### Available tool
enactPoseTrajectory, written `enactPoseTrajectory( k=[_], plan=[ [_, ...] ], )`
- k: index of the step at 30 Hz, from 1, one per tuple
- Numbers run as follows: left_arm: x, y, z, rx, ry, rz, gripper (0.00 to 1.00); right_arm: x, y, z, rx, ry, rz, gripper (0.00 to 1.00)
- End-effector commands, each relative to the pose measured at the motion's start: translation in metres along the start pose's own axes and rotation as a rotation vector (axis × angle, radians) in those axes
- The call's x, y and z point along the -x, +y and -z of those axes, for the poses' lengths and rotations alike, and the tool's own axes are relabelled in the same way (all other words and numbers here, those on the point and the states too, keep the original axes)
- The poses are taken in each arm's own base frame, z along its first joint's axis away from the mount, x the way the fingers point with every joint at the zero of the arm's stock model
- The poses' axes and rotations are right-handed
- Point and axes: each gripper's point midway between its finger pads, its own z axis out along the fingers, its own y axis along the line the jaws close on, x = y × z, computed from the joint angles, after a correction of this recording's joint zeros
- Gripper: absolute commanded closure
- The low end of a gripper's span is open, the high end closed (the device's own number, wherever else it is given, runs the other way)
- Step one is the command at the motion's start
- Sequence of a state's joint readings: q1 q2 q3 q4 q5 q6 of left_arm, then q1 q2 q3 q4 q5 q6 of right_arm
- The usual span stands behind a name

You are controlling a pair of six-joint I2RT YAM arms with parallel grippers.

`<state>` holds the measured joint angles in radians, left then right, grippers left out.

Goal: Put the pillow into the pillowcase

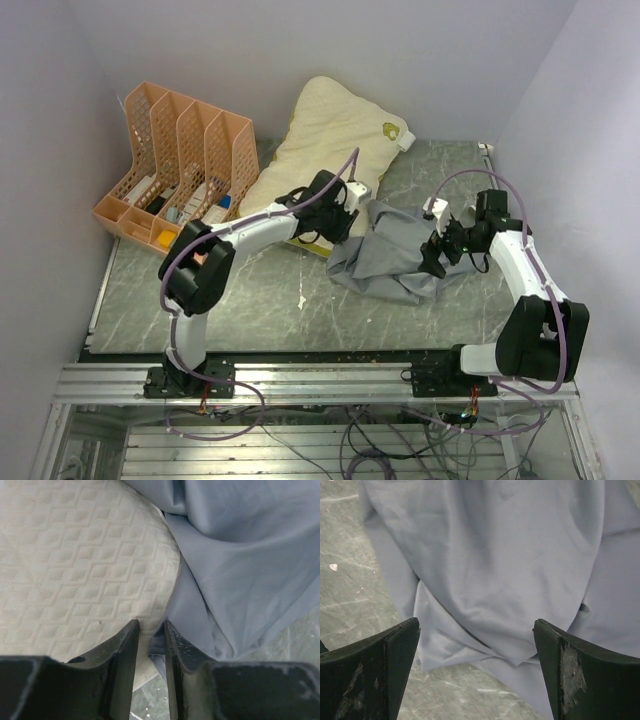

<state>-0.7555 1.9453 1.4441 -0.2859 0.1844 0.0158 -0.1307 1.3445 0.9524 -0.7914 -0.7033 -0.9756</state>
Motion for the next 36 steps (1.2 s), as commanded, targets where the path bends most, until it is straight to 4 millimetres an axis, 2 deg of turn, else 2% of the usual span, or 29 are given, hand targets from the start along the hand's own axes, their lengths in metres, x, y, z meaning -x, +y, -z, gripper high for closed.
enactPoseTrajectory(
  k=[1,5,9,11,14,25,26,29,31,32,33,35,36],
  plan=[
    [0.01,-0.018,0.018,-0.127,-0.038,0.051,0.66,-0.004,-0.025,0.007,-0.078,0.03,0.021,0.03],
    [0.015,-0.018,0.031,-0.186,-0.084,0.086,0.68,-0.015,-0.042,0.018,-0.132,0.053,0.009,0.03],
    [0.014,-0.01,0.036,-0.18,-0.099,0.119,0.43,-0.031,-0.049,0.017,-0.146,0.086,-0.015,0.03],
    [0.014,-0.009,0.035,-0.179,-0.097,0.127,0.38,-0.035,-0.045,0.01,-0.114,0.079,-0.03,0.04],
    [0.014,-0.011,0.029,-0.196,-0.092,0.148,0.38,-0.037,-0.044,0.003,-0.093,0.066,-0.059,0.07],
    [0.004,-0.031,0.011,-0.284,-0.044,0.195,0.51,-0.051,-0.048,-0.011,-0.075,0.088,-0.116,0.14],
    [0.002,-0.031,0.008,-0.285,-0.035,0.197,0.54,-0.052,-0.048,-0.012,-0.074,0.087,-0.119,0.15],
    [0.0,-0.031,0.005,-0.287,-0.024,0.197,0.73,-0.052,-0.048,-0.014,-0.068,0.082,-0.129,0.2],
    [0.008,-0.025,0.007,-0.268,-0.039,0.196,0.9,-0.049,-0.048,-0.014,-0.056,0.072,-0.132,0.32],
    [0.016,-0.022,0.01,-0.254,-0.055,0.196,0.92,-0.046,-0.048,-0.013,-0.051,0.065,-0.136,0.42],
    [0.027,-0.017,0.015,-0.243,-0.081,0.193,0.93,-0.043,-0.046,-0.012,-0.047,0.058,-0.139,0.59],
    [0.056,-0.005,0.03,-0.21,-0.159,0.196,0.93,-0.019,-0.065,0.003,-0.109,0.022,-0.106,0.86],
    [0.076,0.002,0.039,-0.196,-0.214,0.201,0.93,-0.008,-0.076,0.011,-0.155,0.007,-0.099,0.96]
  ],
)
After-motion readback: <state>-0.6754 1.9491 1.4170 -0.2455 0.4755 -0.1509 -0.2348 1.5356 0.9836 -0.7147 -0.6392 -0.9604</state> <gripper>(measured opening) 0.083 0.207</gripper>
